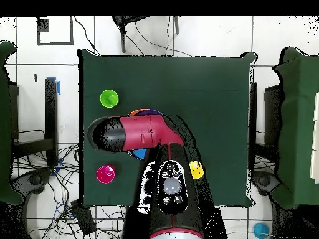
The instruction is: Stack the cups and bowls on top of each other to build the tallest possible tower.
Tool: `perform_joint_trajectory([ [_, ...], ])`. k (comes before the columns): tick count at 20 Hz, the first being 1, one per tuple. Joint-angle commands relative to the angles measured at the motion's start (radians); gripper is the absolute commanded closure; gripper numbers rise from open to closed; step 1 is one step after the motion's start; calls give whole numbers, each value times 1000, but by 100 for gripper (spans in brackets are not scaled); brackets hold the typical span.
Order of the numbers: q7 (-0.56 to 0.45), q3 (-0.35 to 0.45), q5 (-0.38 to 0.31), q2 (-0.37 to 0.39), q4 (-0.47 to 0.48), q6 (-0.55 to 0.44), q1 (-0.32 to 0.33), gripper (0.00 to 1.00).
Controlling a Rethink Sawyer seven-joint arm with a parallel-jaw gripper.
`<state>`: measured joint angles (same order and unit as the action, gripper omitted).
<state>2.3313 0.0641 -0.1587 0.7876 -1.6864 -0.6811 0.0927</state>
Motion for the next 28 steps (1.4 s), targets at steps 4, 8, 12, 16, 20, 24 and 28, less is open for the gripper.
perform_joint_trajectory([
  [4, -19, 60, -36, -18, -93, 79, 19, 100],
  [8, -20, 60, -35, -14, -98, 80, 21, 100],
  [12, -19, 60, -35, -16, -98, 80, 22, 100],
  [16, -17, 60, -35, -18, -98, 81, 22, 100],
  [20, -11, 58, -36, -18, -107, 92, 21, 100],
  [24, -3, 55, -37, -16, -113, 100, 15, 100],
  [28, -1, 56, -42, -12, -119, 124, 11, 0],
])
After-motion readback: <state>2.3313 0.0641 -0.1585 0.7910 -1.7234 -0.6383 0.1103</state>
